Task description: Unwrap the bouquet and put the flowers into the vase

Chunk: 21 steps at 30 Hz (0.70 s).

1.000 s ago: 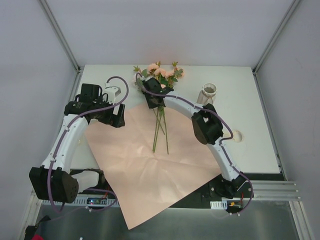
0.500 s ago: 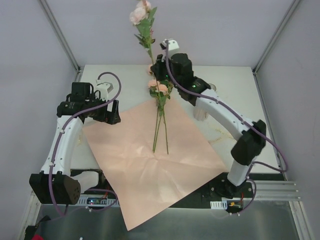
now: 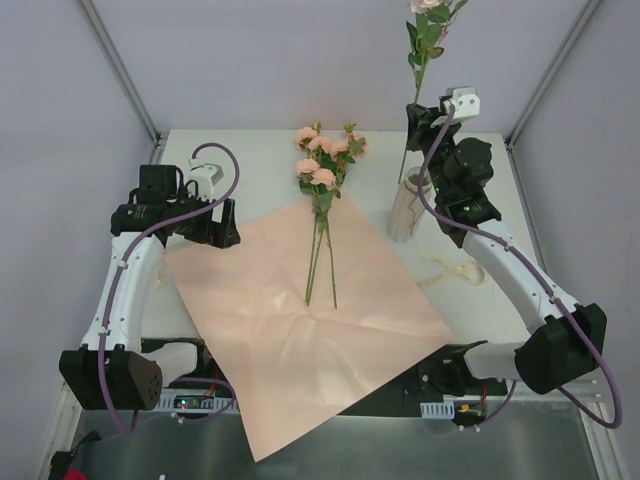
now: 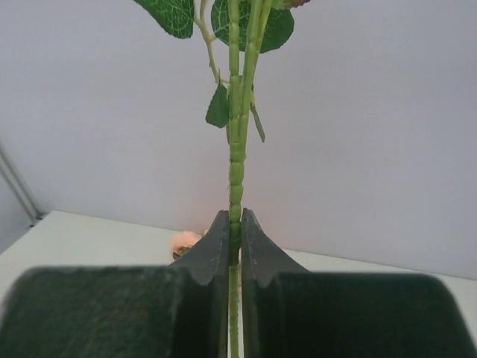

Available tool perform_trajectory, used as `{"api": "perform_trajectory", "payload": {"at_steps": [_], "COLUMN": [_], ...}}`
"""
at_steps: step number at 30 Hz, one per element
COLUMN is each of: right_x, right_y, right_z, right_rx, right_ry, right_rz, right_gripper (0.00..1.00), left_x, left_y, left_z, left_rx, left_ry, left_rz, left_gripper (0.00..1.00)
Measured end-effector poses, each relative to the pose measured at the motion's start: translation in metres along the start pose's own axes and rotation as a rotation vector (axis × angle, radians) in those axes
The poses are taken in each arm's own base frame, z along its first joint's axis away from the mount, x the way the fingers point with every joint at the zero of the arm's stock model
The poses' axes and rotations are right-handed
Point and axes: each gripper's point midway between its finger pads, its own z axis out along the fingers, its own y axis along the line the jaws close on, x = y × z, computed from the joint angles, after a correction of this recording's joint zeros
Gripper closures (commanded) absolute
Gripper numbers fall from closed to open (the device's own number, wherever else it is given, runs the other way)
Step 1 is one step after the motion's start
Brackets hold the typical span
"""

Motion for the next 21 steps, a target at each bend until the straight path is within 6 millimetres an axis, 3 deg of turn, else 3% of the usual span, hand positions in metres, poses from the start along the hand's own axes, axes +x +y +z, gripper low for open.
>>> {"api": "perform_trajectory", "payload": {"at_steps": [7,16,21], "right_x": [0.011,-0.018,-0.023], "right_y": [-0.045,-0.055,-0.063], "right_z": [-0.014,-0.02,-0.022], "right_rx": [0.063,0.057,0.067], "right_ry": [-0.014,-0.089,-0.1], "right_rz": [-0.032,-0.031,-0.034], "right_gripper": [0.99,0.99,0.99], "left_x": [0.0,-0.001,-0.001], "left_y": [-0.002,-0.005,-0.005], "left_z": [0.0,0.0,0.0], "left_rx": [0.01,0.029,0.03], "left_ry": [-0.001,-0.005,-0.005], "left_rz": [-0.002,-0.002,-0.002], "left_gripper": [0.07,0.08,0.07]}}
